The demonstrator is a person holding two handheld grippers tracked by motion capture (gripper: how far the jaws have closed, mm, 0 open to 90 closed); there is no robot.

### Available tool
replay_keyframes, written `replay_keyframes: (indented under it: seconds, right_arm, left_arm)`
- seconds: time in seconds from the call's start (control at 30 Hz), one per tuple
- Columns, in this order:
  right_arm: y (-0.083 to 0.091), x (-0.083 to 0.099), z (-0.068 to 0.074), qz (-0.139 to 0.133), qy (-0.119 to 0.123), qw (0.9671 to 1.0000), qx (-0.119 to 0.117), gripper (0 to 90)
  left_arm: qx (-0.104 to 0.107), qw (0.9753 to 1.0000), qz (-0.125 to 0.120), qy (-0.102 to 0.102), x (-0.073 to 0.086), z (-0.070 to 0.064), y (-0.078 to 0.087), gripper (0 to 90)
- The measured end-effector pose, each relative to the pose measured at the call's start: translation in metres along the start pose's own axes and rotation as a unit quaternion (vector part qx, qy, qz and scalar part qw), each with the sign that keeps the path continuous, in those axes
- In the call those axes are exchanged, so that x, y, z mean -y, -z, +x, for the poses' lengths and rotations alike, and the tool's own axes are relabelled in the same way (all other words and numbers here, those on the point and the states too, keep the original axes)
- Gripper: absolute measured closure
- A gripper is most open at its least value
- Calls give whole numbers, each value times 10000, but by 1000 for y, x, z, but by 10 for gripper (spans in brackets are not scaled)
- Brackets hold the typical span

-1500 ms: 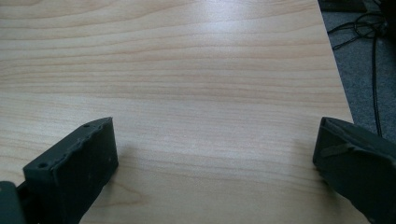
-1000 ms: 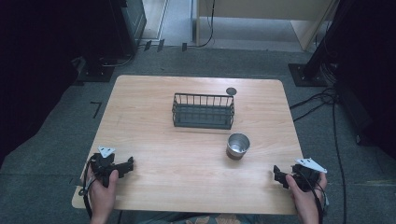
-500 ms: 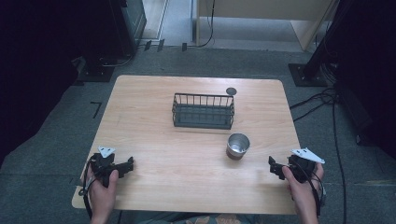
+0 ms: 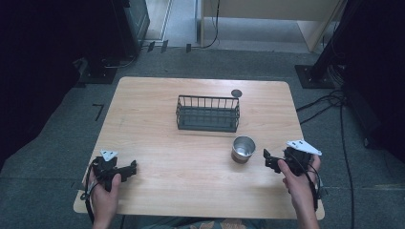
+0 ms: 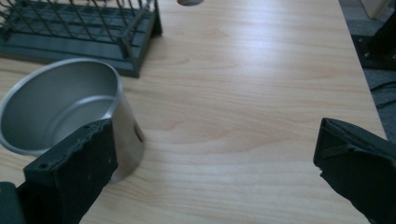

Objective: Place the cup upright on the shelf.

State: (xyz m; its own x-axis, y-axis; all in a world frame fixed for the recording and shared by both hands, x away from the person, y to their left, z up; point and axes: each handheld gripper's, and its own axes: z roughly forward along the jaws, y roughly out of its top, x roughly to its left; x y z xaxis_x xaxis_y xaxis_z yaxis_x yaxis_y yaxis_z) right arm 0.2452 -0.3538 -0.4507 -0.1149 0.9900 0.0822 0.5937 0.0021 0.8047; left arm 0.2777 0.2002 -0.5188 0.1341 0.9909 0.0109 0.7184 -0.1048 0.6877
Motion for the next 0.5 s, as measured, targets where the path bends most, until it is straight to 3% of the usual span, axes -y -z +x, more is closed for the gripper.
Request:
replay_keyframes:
  seconds: [0.5]
  right_arm:
    - [-6, -19, 39, -116, 169, 9987, -469, 0]
  left_arm:
    - [0, 10000, 0, 0, 0, 0, 0, 0]
